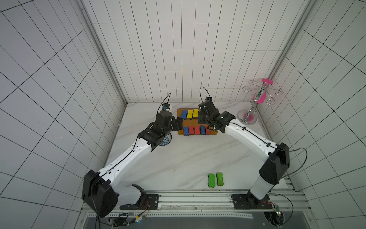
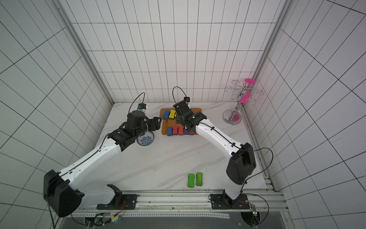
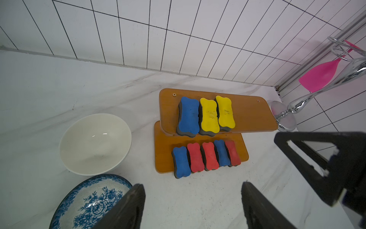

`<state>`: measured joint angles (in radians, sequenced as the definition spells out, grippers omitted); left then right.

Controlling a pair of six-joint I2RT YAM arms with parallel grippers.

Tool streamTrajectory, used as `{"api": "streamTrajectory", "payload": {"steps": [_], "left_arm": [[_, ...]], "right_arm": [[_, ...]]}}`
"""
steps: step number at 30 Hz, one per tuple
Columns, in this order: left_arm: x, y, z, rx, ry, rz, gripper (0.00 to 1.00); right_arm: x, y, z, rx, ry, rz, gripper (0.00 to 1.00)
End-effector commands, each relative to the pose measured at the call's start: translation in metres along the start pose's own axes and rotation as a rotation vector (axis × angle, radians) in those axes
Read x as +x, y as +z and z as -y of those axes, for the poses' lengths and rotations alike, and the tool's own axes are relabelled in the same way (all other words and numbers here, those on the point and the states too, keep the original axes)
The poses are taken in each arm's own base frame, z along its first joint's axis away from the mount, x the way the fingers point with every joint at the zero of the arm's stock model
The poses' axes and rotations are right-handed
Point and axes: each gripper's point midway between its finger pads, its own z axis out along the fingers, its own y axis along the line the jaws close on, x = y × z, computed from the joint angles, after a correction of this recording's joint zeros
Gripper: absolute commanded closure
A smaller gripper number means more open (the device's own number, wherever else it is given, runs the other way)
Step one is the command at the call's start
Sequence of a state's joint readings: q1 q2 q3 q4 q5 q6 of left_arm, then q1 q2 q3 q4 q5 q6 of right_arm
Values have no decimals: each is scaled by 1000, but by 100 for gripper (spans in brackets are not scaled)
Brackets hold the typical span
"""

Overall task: Remove the whiteboard erasers from the shelf
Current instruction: Pick up the whiteboard eraser from the shelf.

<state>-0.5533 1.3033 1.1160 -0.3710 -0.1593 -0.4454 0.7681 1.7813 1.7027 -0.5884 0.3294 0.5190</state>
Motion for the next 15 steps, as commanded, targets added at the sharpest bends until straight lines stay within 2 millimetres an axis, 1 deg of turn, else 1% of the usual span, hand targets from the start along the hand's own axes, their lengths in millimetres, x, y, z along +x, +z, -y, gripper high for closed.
{"api": "streamTrajectory", "payload": {"steps": [1,4,9,12,15], "left_arm": [[4,10,-7,-67,56,0,23],[6,8,-3,-61,83,-11,22],[13,7,-2,-29,97,7,20],[16,8,-6,-43,95,13,19],[18,10,-7,-49,95,8,18]], "right_arm": [[-13,29,-6,-33,-47,-19,50],[-20,50,-12,-66,-65,-35,49],[-20,75,-8,-70,-81,-59,48],[-16,83,-10,-86,-88,-77,47],[-11,86,-13,-106,-87,-85,47]]}}
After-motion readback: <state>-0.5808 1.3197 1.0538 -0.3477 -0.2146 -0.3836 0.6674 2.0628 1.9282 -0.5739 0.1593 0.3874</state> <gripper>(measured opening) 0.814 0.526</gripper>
